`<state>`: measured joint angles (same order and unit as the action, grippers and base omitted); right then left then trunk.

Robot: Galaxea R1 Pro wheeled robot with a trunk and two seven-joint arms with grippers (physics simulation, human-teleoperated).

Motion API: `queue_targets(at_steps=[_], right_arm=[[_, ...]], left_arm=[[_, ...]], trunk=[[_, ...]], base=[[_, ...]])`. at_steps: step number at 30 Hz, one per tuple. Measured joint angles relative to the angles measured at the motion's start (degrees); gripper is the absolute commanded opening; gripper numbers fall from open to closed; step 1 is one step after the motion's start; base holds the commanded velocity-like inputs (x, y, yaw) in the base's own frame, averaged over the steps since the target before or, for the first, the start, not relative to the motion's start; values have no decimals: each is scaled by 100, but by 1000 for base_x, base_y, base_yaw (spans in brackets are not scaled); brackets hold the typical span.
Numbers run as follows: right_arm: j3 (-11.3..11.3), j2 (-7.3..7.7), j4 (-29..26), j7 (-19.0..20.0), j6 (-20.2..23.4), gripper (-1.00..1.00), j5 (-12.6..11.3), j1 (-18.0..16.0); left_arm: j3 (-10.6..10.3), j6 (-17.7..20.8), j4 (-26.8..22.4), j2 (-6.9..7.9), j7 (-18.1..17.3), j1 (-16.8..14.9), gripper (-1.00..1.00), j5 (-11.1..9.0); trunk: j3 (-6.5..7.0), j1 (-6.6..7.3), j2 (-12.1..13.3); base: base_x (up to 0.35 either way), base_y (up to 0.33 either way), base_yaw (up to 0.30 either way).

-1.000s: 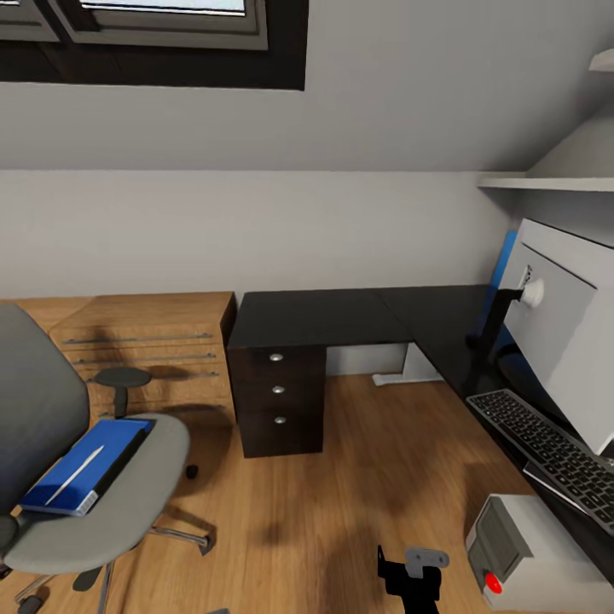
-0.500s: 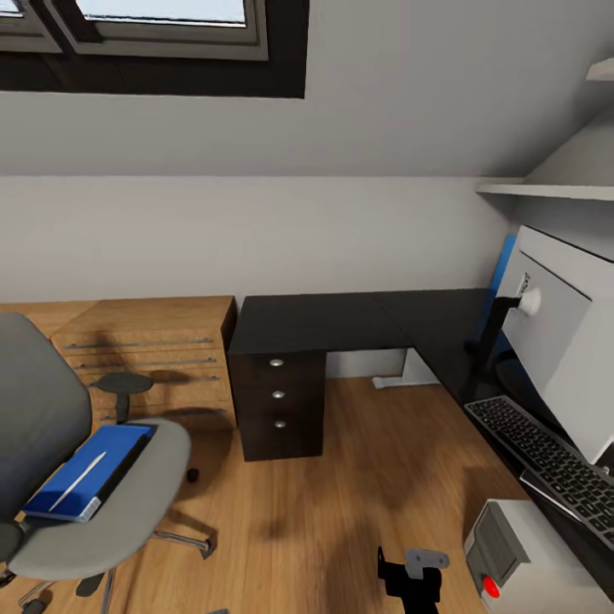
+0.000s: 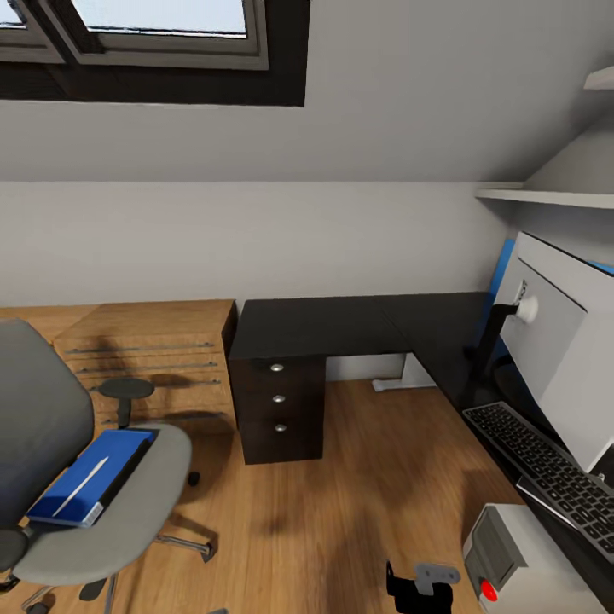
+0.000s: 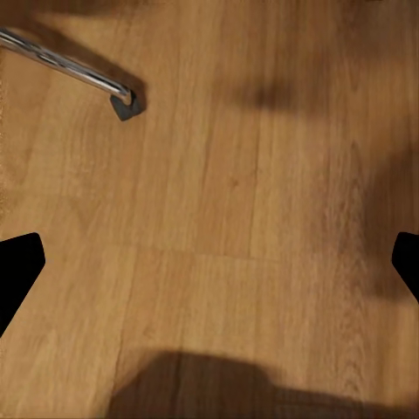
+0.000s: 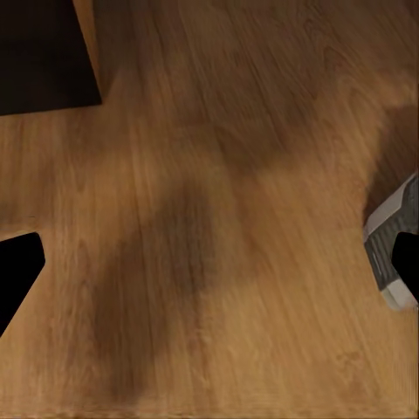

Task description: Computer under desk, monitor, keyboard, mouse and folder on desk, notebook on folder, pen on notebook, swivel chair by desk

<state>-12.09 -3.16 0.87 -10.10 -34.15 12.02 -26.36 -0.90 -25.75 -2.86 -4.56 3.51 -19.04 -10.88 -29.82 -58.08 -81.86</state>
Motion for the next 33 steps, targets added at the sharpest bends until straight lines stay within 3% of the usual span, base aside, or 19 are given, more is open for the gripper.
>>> queue_targets(at_steps=[8,33], right_arm=[[3,6,0,1,-4,100,3,165],[3,4,0,2,-2,100,3,172]], left_arm=[[6,-2,0,0,3,1,100,0],[9,-10,0,2,3,0,100,0]], trunk=[[144,176,321],[593,725,1324]], base=[[0,0,0],[0,0,0]])
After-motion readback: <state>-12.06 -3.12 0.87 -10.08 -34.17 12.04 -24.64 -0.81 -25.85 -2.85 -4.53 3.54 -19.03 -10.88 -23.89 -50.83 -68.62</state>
